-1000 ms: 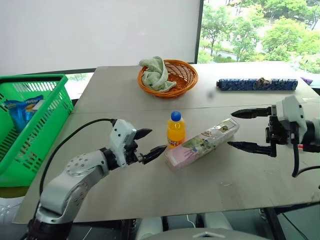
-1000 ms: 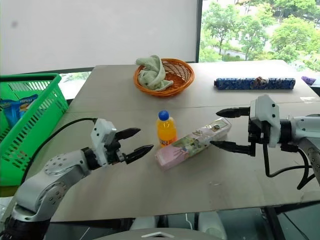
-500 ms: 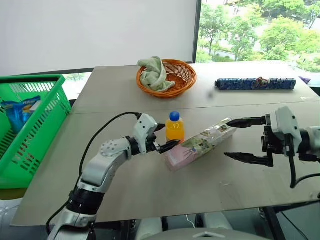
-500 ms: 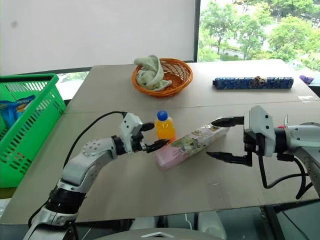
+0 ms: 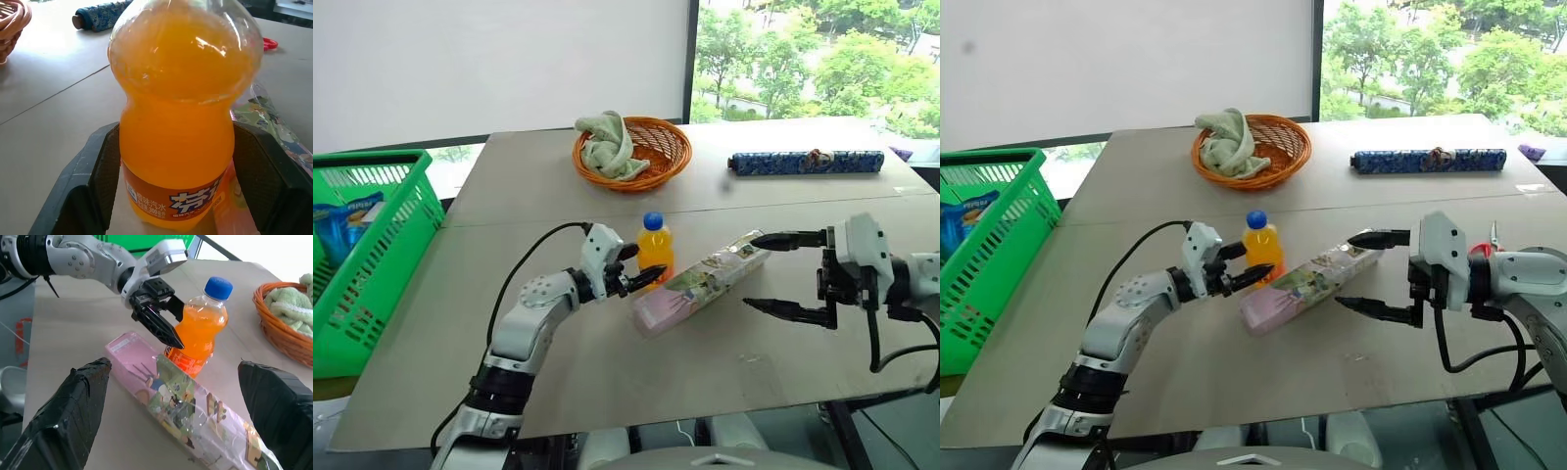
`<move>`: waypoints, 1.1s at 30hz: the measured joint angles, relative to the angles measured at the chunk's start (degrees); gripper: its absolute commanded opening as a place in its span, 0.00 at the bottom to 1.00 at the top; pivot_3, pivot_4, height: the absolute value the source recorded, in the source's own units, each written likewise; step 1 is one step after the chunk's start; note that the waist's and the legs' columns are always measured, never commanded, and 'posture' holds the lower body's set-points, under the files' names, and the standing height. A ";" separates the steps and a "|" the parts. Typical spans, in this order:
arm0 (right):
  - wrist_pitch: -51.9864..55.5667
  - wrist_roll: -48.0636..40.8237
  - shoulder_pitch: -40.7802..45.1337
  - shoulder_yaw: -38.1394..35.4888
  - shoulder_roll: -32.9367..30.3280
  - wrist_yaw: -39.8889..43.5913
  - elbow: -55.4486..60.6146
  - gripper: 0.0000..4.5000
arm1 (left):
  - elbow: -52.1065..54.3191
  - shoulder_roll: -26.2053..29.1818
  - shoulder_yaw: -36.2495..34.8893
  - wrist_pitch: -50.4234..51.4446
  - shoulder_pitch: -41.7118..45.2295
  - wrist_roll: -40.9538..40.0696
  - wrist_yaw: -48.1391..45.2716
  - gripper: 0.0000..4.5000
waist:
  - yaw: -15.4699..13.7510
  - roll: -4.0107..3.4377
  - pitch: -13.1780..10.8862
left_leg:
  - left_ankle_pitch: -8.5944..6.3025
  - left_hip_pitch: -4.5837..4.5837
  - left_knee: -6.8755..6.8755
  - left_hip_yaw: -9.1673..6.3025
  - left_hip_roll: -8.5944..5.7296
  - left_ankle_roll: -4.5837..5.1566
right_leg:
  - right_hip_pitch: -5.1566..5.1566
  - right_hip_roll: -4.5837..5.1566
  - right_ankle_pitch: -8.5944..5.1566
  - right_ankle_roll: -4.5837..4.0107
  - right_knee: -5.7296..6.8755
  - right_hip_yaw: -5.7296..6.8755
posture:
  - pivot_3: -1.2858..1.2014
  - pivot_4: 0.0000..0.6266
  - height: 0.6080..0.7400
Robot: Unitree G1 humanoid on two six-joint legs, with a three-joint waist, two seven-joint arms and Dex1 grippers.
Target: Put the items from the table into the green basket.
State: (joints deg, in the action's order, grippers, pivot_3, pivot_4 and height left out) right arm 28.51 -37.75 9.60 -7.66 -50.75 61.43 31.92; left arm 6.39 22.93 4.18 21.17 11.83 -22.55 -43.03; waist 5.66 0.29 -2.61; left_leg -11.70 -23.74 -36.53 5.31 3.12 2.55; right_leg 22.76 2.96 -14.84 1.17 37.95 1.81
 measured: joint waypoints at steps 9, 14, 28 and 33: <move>6.82 0.97 21.34 14.47 14.48 -8.81 -3.16 1.00 | 7.78 5.08 -30.19 4.68 1.69 -6.71 21.51 0.62 | -0.44 0.30 -0.17 | 0.03 0.02 -0.01 -0.73 0.08 -0.02 | 0.08 -0.72 0.31 -0.09 0.09 -0.13 | 0.52 0.00 1.00; 10.45 4.23 33.87 20.23 22.15 -12.28 -11.55 1.00 | 4.68 13.69 -38.68 5.24 4.91 -4.90 27.16 0.62 | -3.84 0.44 -0.12 | 0.01 -0.11 0.02 -0.71 0.07 -0.25 | 0.17 -0.66 0.32 -0.12 0.07 -0.04 | 0.54 0.00 1.00; 8.65 6.97 42.37 22.68 30.55 -9.37 -18.21 1.00 | -32.55 29.26 -37.82 -9.35 12.42 7.81 24.64 0.92 | -6.43 1.72 0.68 | -0.12 -0.93 0.08 -0.51 0.05 -0.79 | 1.02 0.05 0.40 -0.20 0.05 0.12 | 0.53 0.00 1.00; 8.72 6.02 41.50 21.88 30.99 -9.49 -17.06 1.00 | -35.21 29.85 -38.42 -15.87 15.32 8.84 26.62 0.99 | -5.85 1.81 0.74 | -0.13 -0.96 0.14 -0.53 0.07 -0.80 | 1.10 0.09 0.40 -0.21 0.08 0.10 | 0.53 0.00 1.00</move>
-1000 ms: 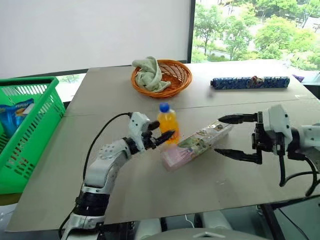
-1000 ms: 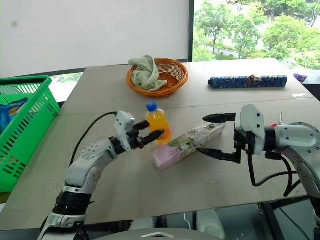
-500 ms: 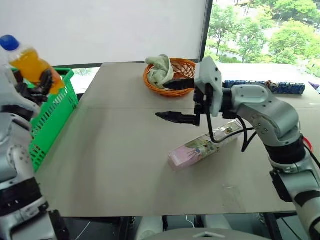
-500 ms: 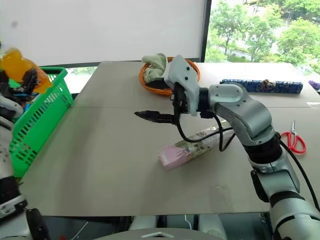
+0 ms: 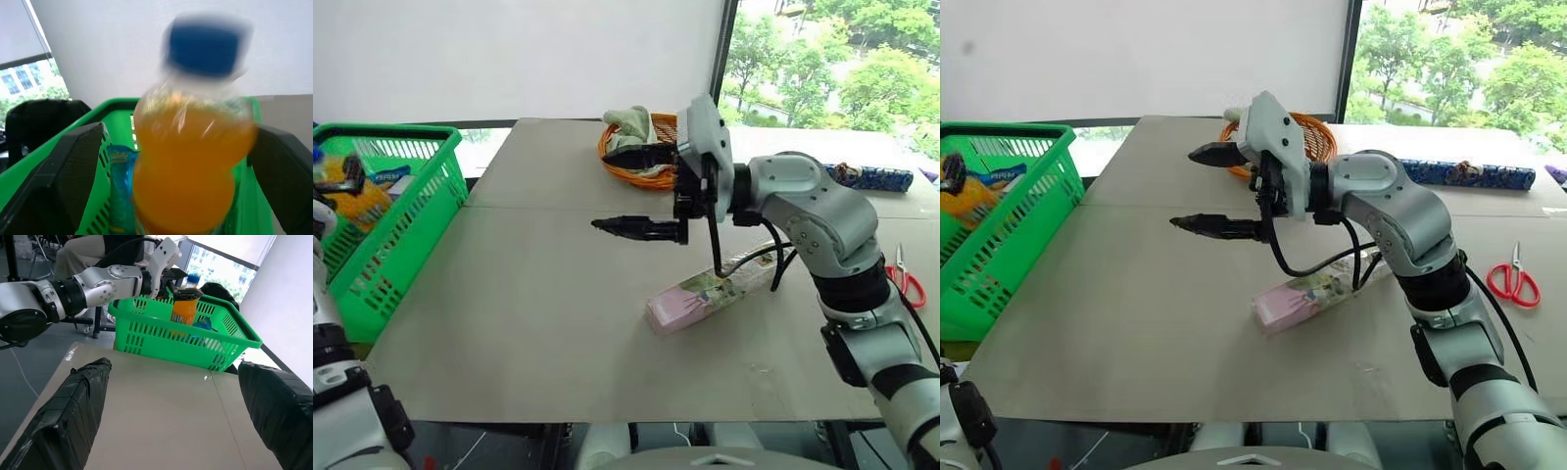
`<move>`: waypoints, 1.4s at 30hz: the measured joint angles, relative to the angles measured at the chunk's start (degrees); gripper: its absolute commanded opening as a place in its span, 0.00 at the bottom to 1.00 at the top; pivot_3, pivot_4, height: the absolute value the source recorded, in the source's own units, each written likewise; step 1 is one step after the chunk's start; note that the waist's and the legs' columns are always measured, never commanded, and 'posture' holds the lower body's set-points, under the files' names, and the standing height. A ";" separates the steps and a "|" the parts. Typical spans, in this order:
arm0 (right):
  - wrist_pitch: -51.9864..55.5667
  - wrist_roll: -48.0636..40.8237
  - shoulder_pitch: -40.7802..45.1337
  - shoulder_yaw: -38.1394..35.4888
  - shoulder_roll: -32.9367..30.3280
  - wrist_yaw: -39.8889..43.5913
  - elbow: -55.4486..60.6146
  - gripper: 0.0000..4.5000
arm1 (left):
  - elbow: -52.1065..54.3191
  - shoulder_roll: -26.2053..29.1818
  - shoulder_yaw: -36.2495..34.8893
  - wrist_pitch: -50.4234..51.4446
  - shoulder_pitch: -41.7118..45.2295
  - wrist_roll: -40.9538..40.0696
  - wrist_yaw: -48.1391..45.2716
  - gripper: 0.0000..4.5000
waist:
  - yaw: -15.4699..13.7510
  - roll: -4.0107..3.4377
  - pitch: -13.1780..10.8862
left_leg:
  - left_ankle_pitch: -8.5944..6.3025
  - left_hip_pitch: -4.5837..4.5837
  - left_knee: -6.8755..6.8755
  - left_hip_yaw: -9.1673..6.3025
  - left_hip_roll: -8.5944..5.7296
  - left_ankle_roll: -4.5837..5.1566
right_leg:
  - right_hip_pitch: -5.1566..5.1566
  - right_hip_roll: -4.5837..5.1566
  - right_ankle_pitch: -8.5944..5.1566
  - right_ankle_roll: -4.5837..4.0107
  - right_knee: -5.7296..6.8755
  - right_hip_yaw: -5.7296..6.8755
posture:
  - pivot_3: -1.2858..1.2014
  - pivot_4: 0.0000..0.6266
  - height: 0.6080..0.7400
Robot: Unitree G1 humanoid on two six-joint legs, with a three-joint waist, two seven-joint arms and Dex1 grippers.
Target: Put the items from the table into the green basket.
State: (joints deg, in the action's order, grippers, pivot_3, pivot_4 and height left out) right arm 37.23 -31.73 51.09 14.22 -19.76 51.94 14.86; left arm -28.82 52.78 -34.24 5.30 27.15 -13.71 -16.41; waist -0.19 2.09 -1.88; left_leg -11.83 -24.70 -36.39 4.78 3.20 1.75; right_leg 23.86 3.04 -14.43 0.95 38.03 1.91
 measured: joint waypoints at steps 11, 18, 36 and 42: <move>5.22 -0.09 -12.99 -9.25 -15.51 -2.06 5.35 1.00 | 46.70 -12.76 22.04 31.74 -6.36 -26.02 -9.28 0.99 | 0.37 -0.14 -0.01 | -0.01 0.02 -0.08 0.01 -0.46 0.16 | -0.20 0.49 0.05 0.08 -0.01 -0.21 | 0.49 0.00 1.00; 7.78 -4.65 -30.80 -19.92 -32.04 5.32 14.16 1.00 | 48.94 -18.64 35.85 60.55 5.40 -36.56 -7.58 0.99 | 3.50 -0.72 -0.18 | 0.15 0.15 -0.28 -0.45 -0.36 0.39 | -0.30 -0.76 0.01 0.11 0.08 -0.21 | 0.44 0.00 1.00; 11.33 -13.28 -47.98 -36.00 -36.76 2.89 24.68 1.00 | 31.33 -26.76 62.41 66.31 15.80 -20.22 -13.88 0.99 | 10.23 -0.96 -0.11 | 0.12 0.99 -0.32 -0.74 -0.56 0.36 | -0.93 -0.83 -0.18 0.00 0.02 -1.02 | 0.41 0.00 1.00; 11.07 -13.06 -47.99 -35.97 -37.43 2.61 24.62 1.00 | 28.73 -28.08 64.82 61.75 14.83 -16.67 -20.43 0.94 | 10.15 -0.99 -0.09 | 0.10 0.98 -0.19 -0.74 -0.67 0.38 | -0.93 -0.74 -0.21 0.04 -0.09 -1.03 | 0.41 0.00 1.00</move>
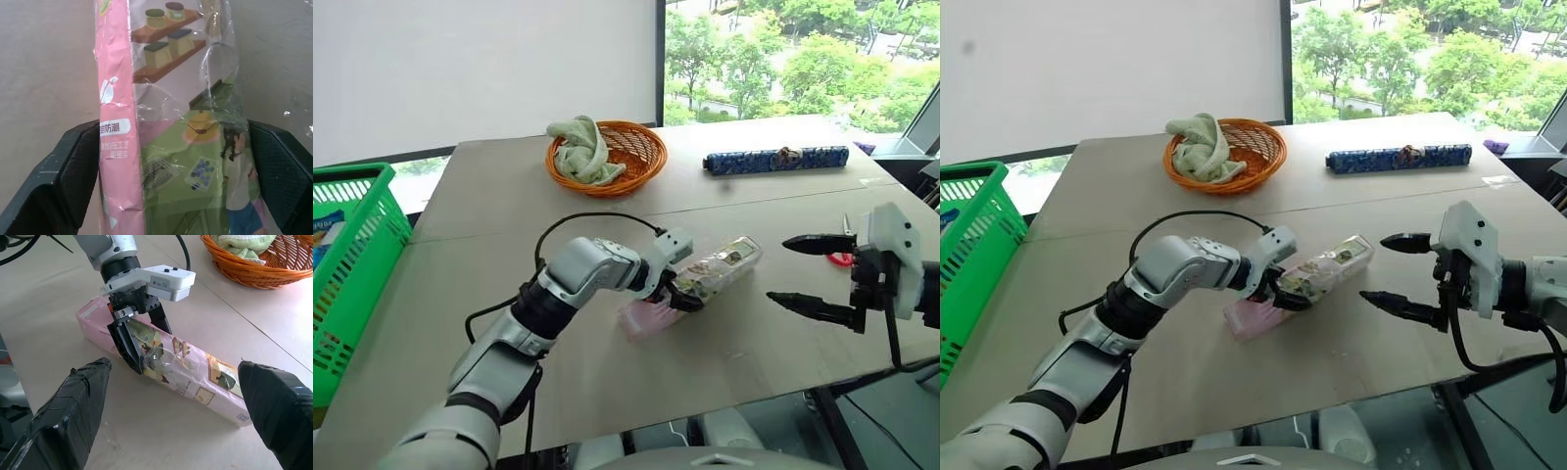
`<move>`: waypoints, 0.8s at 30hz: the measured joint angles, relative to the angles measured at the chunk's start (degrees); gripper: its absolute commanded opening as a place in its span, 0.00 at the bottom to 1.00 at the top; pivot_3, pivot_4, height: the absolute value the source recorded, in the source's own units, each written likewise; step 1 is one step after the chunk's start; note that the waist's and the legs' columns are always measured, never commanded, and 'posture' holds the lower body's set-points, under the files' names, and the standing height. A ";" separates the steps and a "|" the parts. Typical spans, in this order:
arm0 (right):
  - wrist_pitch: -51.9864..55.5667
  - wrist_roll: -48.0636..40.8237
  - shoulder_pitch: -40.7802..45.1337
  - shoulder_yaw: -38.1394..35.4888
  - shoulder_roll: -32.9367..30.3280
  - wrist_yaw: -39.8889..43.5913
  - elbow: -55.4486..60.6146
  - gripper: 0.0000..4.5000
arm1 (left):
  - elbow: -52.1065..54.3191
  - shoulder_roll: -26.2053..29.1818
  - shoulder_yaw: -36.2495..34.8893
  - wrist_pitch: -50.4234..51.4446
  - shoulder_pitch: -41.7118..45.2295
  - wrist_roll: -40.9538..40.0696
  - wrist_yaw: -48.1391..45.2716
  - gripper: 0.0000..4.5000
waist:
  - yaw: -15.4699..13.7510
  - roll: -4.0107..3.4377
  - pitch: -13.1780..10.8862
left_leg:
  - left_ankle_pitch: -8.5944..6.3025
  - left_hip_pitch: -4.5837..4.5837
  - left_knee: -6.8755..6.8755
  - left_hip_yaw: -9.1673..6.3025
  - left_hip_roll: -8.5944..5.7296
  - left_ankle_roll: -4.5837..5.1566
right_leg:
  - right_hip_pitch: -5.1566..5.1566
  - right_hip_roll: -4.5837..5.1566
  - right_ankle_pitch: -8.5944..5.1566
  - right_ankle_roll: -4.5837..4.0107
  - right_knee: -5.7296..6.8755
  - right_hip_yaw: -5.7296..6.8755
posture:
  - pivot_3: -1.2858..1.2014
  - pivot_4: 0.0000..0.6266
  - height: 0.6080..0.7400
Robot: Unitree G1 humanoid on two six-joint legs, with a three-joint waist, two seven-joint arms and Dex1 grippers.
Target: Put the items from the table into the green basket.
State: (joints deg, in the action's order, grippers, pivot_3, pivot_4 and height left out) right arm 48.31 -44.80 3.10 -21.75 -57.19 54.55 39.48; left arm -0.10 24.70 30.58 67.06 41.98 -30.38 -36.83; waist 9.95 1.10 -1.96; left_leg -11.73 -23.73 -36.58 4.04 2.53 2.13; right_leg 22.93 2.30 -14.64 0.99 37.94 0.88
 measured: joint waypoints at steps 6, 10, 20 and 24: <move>-0.42 0.49 -0.74 0.71 -0.25 -0.41 0.25 1.00 | -2.85 0.57 1.86 -7.15 -0.73 6.16 -4.15 0.48 | -0.08 -0.12 0.11 | 0.00 0.13 0.00 -0.04 -0.10 0.01 | -0.15 0.12 -0.04 0.07 0.00 0.04 | 0.41 0.00 1.00; -1.38 1.65 -2.79 1.09 -1.00 0.16 0.57 1.00 | 1.26 3.14 0.01 -9.70 -3.29 7.59 -5.96 0.32 | 0.29 -0.15 0.14 | 0.00 0.18 0.03 -0.01 0.02 0.00 | -0.18 0.21 -0.04 0.07 0.01 0.02 | 0.41 0.00 1.00; -8.63 10.00 13.26 19.27 5.33 -0.05 -4.20 1.00 | 18.98 11.15 -33.88 1.83 -17.76 -2.37 -0.82 0.32 | 1.96 0.01 -0.20 | 0.01 0.27 0.03 -0.59 0.09 0.00 | -0.06 -0.26 0.03 0.04 0.07 -0.19 | 0.48 0.00 1.00; -11.20 14.20 23.09 28.49 12.90 -0.78 -9.30 1.00 | 23.09 11.81 -47.43 3.69 -18.20 -3.36 4.75 0.32 | -0.42 0.12 -0.31 | 0.03 0.27 0.04 -1.31 -0.32 -0.02 | -0.17 -0.48 0.20 0.23 0.06 -0.17 | 0.52 0.00 1.00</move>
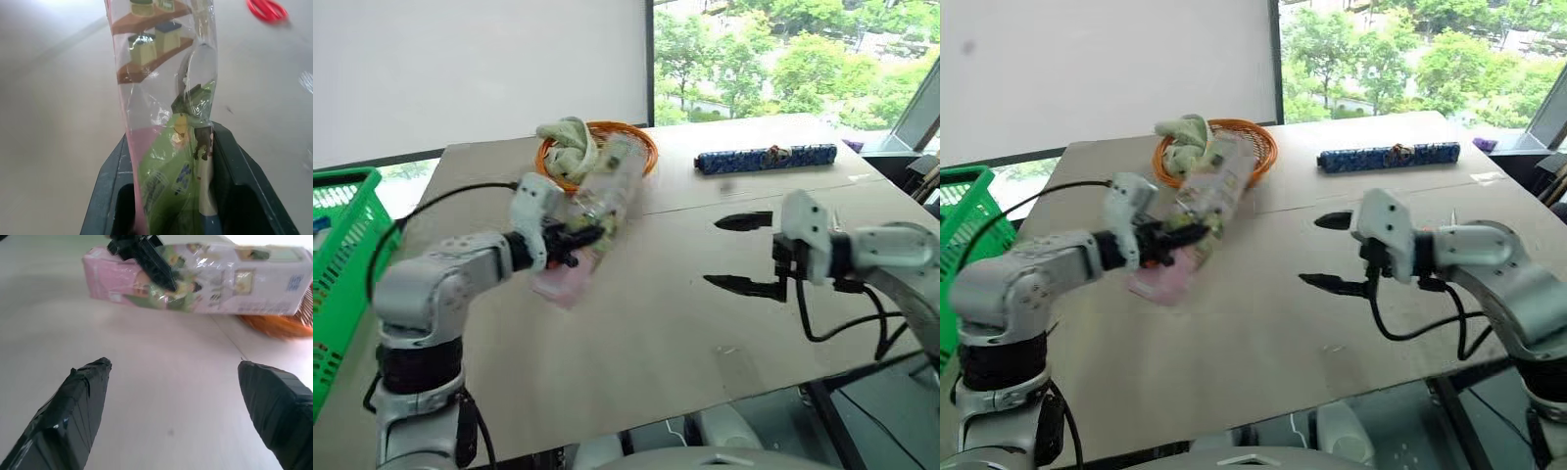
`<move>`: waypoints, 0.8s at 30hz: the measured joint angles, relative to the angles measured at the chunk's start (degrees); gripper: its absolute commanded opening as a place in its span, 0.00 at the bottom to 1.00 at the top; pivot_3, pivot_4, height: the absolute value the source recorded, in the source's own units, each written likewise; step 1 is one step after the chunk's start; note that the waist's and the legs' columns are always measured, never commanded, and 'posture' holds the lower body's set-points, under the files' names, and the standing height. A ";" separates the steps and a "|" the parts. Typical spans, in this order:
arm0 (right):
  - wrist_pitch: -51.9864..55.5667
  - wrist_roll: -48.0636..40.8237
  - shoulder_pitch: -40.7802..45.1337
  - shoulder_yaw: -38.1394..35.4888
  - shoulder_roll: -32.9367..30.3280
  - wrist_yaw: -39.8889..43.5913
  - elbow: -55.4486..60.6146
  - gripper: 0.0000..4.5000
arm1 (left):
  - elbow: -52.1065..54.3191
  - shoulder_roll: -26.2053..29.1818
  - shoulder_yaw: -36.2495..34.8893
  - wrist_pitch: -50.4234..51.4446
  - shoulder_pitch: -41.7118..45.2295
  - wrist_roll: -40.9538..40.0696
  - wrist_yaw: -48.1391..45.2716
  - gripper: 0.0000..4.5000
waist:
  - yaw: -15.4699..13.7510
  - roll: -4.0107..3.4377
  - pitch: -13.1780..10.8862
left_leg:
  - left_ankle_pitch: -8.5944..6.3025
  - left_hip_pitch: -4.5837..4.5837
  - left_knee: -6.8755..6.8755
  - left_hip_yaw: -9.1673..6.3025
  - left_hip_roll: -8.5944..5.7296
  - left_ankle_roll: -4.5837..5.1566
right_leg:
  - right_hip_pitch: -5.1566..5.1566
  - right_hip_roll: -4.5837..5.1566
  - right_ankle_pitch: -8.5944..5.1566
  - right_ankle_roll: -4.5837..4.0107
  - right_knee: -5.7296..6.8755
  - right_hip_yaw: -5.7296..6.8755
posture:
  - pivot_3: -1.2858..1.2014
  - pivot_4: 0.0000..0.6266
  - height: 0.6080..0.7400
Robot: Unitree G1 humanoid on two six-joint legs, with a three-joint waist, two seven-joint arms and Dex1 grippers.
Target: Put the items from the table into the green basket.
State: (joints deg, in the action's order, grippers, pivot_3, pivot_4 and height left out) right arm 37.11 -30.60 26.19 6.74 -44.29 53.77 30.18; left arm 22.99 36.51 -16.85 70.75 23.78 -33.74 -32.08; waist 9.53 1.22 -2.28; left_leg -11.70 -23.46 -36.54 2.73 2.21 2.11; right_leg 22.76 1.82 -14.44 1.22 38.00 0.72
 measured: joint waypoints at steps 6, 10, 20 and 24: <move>-5.22 5.03 19.53 6.89 21.41 -4.42 -15.28 1.00 | -8.16 7.29 -13.65 -9.56 3.20 8.71 11.14 0.32 | -5.01 0.17 -0.11 | 0.06 -0.41 0.10 0.02 0.00 -0.11 | 0.63 -0.16 0.17 -0.25 0.28 -0.13 | 0.56 0.00 1.00; -6.79 4.28 25.69 6.14 28.23 -5.50 -19.74 1.00 | -17.95 15.11 -18.54 -21.95 4.17 15.96 14.07 0.32 | -8.98 0.34 0.00 | -0.17 -0.49 0.21 0.18 -0.02 -0.51 | 0.79 0.12 0.17 -0.28 0.25 -0.08 | 0.57 0.00 1.00; -7.14 1.73 28.02 3.81 31.78 -5.34 -21.79 1.00 | -48.91 24.21 -17.04 -49.46 5.09 24.79 12.00 0.32 | -12.81 0.82 0.31 | -0.34 -0.70 0.27 0.07 -0.04 -0.87 | 0.92 0.77 0.13 -0.61 0.01 0.26 | 0.57 0.00 1.00; -7.09 1.13 28.05 3.78 31.74 -5.31 -21.67 1.00 | -65.77 26.02 -13.11 -60.48 9.80 26.95 9.94 0.65 | -12.32 1.02 0.45 | -0.33 -0.71 0.30 0.09 -0.03 -0.87 | 0.95 0.81 0.15 -0.64 0.03 0.25 | 0.56 0.00 1.00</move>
State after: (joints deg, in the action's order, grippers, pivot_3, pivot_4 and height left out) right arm 30.02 -29.47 54.25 10.52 -12.55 48.46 8.51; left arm -42.78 62.53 -29.95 10.27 33.58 -6.78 -22.14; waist -2.79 2.25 -1.83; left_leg -12.03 -24.17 -36.24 2.82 2.18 1.24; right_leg 23.71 2.63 -14.29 0.58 38.03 0.97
